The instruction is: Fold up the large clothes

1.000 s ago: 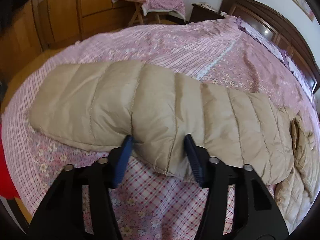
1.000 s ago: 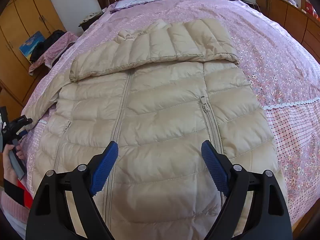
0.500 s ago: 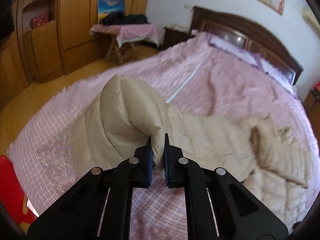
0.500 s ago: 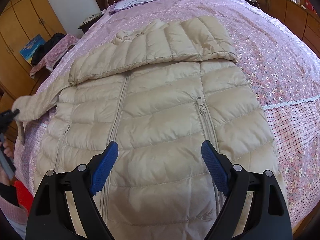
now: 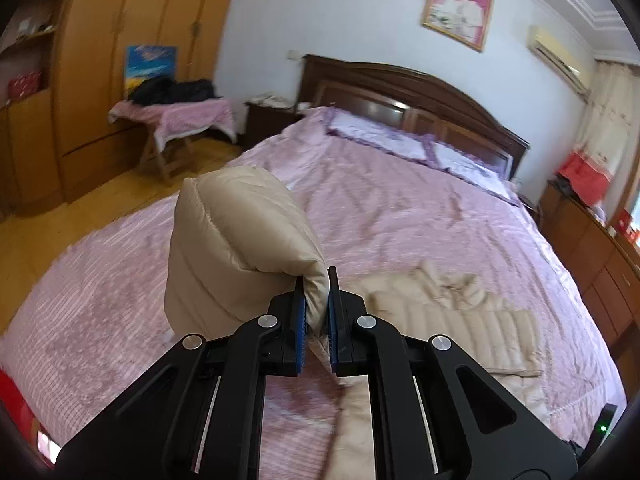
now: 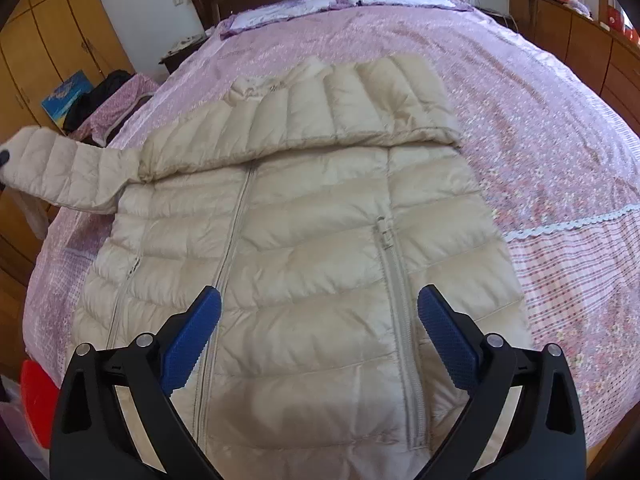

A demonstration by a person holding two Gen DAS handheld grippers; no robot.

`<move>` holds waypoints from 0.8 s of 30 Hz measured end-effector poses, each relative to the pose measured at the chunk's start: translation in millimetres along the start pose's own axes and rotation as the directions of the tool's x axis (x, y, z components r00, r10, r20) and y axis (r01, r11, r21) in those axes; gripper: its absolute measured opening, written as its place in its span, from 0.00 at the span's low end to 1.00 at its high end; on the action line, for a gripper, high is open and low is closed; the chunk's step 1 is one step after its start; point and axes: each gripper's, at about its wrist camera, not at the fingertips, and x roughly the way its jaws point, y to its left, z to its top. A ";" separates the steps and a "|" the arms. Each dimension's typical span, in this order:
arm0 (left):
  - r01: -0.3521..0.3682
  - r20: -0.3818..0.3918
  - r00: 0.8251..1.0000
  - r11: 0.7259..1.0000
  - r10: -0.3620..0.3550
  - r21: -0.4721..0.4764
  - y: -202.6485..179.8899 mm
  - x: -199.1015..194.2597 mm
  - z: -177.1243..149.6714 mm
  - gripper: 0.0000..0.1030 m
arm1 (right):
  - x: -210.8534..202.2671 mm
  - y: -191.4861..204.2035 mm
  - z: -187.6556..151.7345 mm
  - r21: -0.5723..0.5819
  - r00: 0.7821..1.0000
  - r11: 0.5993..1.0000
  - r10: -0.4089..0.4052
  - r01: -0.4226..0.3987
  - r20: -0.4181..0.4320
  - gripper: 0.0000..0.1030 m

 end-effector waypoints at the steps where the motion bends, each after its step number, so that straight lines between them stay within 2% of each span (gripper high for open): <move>1: 0.011 0.000 1.000 1.000 -0.011 0.014 -10.0 0.4 1.1 0.08 | -1.0 -1.9 0.3 0.003 1.000 1.000 0.001 -0.001 0.000 0.93; 8: 0.092 -0.019 0.996 0.989 -0.091 0.115 -86.1 12.4 2.3 0.08 | -8.8 -18.6 1.4 0.032 1.000 0.999 -0.022 0.021 0.008 0.93; 13: 0.158 -0.088 0.985 0.976 -0.146 0.152 -137.8 35.8 -12.5 0.08 | -16.7 -33.8 3.8 0.046 0.997 0.997 -0.063 0.061 0.033 0.94; 19: 0.213 -0.202 0.964 0.955 -0.171 0.205 -190.6 72.4 -47.7 0.08 | -15.6 -58.0 8.6 0.100 0.997 0.993 -0.070 0.065 0.045 0.94; 24: 0.240 -0.295 0.939 0.951 -0.176 0.195 -209.2 105.3 -80.0 0.08 | -13.6 -71.6 8.2 0.129 0.996 0.989 -0.074 0.067 0.048 0.94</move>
